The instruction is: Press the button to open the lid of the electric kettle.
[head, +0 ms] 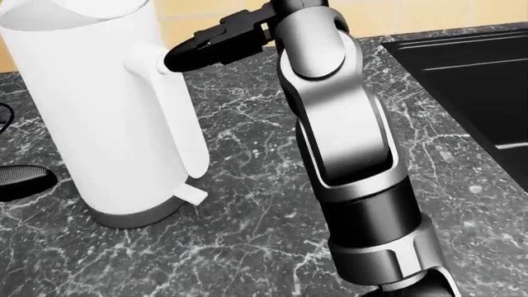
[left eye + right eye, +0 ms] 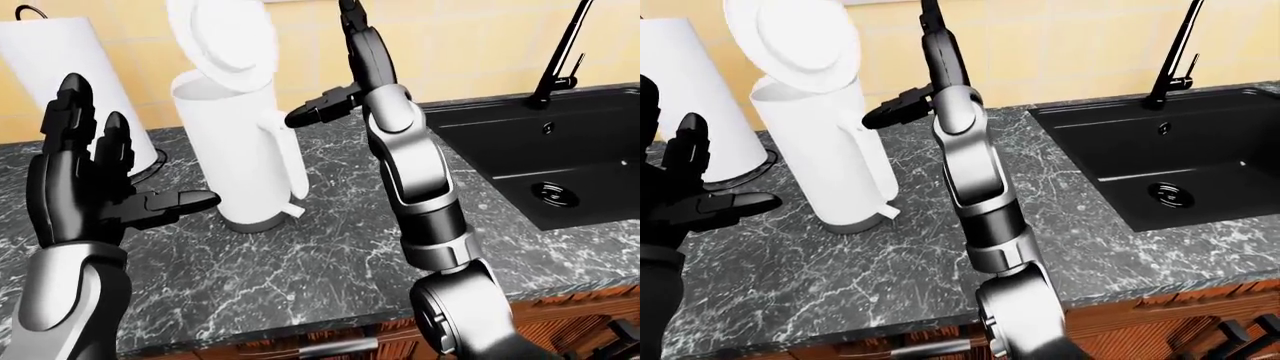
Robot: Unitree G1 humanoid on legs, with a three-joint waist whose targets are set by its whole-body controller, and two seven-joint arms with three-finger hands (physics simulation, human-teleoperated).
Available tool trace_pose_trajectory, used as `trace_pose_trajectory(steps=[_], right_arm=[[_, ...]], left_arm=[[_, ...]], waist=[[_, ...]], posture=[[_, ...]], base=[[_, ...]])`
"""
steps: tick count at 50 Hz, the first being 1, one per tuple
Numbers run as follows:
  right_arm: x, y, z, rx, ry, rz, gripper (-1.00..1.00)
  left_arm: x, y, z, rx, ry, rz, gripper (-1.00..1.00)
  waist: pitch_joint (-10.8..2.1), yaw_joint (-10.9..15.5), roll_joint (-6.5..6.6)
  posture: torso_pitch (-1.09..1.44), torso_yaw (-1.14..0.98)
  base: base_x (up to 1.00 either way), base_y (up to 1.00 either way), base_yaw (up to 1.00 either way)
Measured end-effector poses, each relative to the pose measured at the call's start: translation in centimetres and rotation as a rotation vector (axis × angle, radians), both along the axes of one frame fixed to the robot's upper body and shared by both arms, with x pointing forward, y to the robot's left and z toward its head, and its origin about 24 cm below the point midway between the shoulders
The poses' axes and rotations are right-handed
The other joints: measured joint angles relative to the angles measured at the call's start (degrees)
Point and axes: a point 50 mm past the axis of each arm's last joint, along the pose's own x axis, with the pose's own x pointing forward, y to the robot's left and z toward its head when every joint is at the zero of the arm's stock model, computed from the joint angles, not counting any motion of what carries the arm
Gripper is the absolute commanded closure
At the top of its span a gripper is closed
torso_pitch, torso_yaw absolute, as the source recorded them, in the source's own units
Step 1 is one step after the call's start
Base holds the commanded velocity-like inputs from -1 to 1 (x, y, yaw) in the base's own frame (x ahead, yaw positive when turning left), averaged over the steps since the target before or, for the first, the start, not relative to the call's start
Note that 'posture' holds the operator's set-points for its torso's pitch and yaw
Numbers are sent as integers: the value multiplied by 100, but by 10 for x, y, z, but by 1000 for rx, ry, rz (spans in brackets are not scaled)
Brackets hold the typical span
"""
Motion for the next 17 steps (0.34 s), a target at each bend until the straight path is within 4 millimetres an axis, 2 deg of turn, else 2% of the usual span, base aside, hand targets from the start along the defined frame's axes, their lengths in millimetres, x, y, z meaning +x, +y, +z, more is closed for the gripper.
trace_pose_trajectory(steps=[17], right_arm=[[8,10,-2,-6,-22,1,-100]], left_arm=[[0,1,0,-3,2,1,-100]], waist=[[-16,-41,50]], posture=[[-22,0]], base=[[0,0,0]])
